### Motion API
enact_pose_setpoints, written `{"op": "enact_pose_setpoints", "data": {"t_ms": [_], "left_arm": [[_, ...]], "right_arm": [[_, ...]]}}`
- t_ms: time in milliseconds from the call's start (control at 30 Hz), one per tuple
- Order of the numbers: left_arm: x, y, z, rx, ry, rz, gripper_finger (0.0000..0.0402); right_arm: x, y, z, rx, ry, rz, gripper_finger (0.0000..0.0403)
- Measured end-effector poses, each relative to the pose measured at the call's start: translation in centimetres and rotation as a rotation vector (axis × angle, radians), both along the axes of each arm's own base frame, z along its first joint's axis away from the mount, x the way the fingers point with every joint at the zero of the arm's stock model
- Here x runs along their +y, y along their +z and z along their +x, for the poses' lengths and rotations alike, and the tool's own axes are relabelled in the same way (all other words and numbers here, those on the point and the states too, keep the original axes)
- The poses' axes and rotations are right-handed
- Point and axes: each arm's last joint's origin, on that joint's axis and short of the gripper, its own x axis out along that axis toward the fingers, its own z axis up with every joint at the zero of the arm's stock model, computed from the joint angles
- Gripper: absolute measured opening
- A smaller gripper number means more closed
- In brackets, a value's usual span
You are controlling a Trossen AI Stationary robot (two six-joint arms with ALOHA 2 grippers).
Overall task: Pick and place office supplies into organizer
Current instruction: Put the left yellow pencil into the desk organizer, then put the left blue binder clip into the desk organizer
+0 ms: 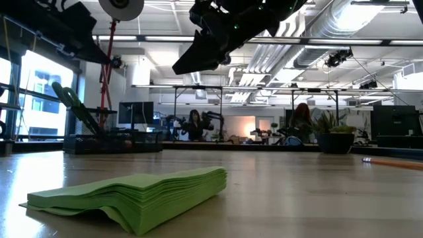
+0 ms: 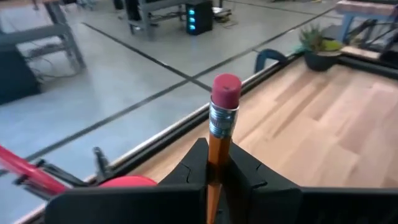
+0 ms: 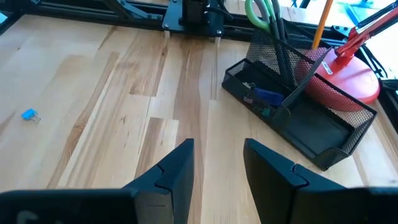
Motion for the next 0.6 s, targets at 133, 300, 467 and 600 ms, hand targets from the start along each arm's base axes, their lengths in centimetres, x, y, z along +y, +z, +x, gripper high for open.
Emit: {"op": "enact_pose_setpoints", "data": {"t_ms": [133, 300, 467, 600], "left_arm": [[0.15, -0.06, -0.11, -0.019, 0.008, -0.024, 0.0005], [0.15, -0.33, -0.10, -0.018, 0.019, -0.061, 0.0013], [0.14, -0.37, -0.12, -0.051, 0.036, -0.092, 0.0061], [0.12, -0.56, -0.21, -0.031, 0.050, -0.101, 0.0100]], "right_arm": [[0.00, -0.01, 0.00, 0.000, 0.000, 0.000, 0.0133], [0.00, -0.01, -0.01, 0.001, 0.000, 0.000, 0.0133], [0.00, -0.01, -0.01, 0.001, 0.000, 0.000, 0.0133], [0.00, -0.01, -0.01, 0.001, 0.000, -0.001, 0.0133]]}}
